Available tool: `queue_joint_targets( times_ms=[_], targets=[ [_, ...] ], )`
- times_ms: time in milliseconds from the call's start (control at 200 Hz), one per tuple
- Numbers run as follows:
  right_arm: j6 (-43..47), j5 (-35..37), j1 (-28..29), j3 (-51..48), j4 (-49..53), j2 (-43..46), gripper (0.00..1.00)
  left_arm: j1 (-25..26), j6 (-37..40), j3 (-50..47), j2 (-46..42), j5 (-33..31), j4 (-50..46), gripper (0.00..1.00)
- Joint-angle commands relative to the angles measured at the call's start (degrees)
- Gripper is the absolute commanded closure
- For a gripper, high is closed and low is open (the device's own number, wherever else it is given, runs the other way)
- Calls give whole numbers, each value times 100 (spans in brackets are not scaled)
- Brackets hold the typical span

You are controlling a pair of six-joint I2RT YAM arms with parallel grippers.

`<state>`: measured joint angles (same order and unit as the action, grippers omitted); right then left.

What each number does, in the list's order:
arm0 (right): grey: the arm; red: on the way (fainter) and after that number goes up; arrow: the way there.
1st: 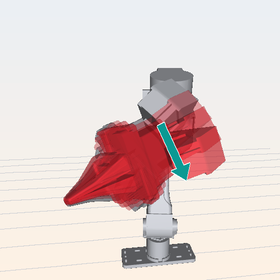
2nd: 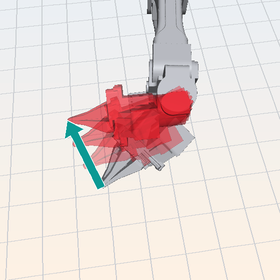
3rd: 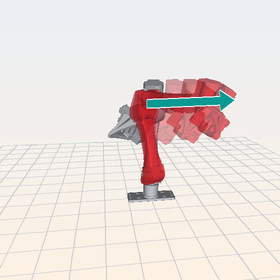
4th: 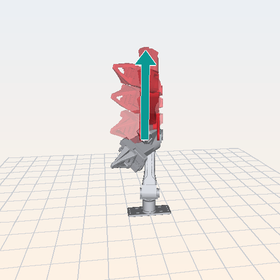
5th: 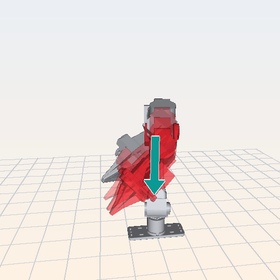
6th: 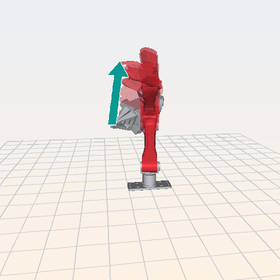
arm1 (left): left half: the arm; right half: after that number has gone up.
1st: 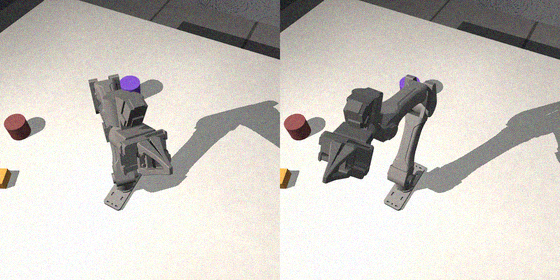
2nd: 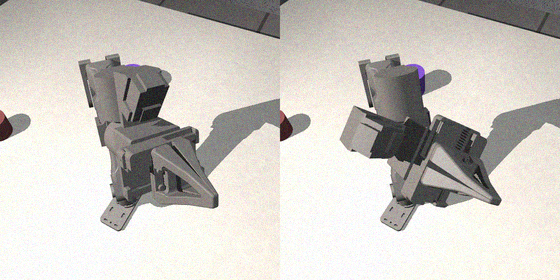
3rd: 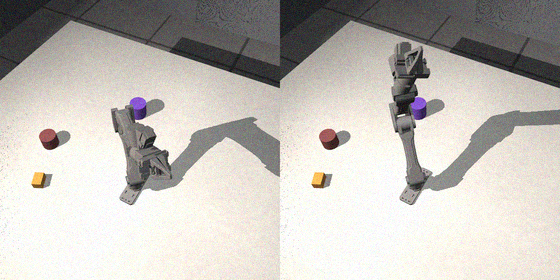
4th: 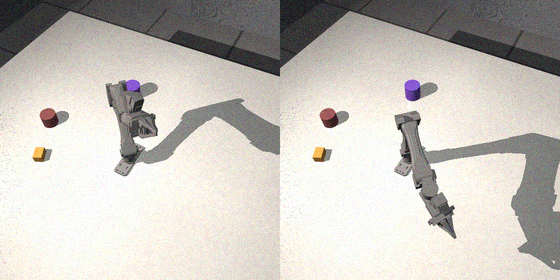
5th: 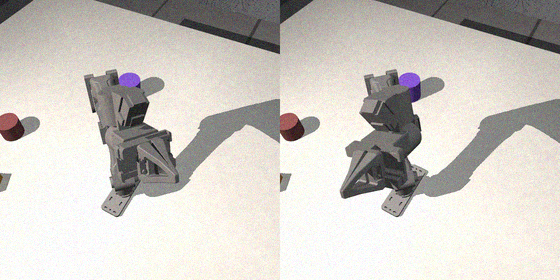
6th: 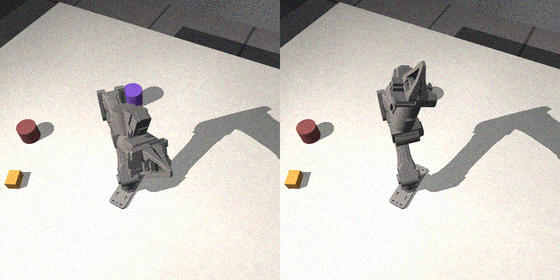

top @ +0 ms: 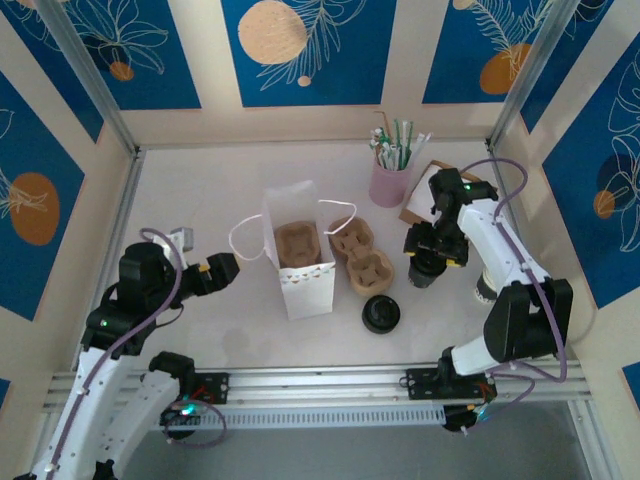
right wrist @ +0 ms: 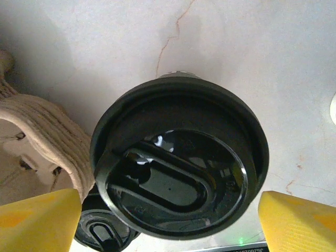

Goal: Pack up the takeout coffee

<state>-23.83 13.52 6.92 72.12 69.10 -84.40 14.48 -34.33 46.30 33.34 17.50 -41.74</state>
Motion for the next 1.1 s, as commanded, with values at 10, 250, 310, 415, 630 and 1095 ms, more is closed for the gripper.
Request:
queue_joint_targets(
  times_ms=[10, 250, 310, 415, 630, 1095],
  targets=[
    [125, 223, 121, 236, 235, -200, 14, -42, 35, -77, -7, 86, 166, 0],
    [235, 339, 192, 436, 425, -478, 16, -42, 26, -78, 10, 99, 183, 0],
    [230, 417, 196, 483, 463, -507, 16, -42, 38, -78, 18, 105, 186, 0],
    [204, 432, 150, 536, 474, -525, 15, -41, 33, -78, 29, 105, 199, 0],
    [208, 290, 37, 618, 373, -563, 12, -37, 22, -95, 59, 110, 253, 0],
    [195, 103, -17, 15, -292, -65, 18, -42, 21, -139, 101, 131, 306, 0]
  ],
)
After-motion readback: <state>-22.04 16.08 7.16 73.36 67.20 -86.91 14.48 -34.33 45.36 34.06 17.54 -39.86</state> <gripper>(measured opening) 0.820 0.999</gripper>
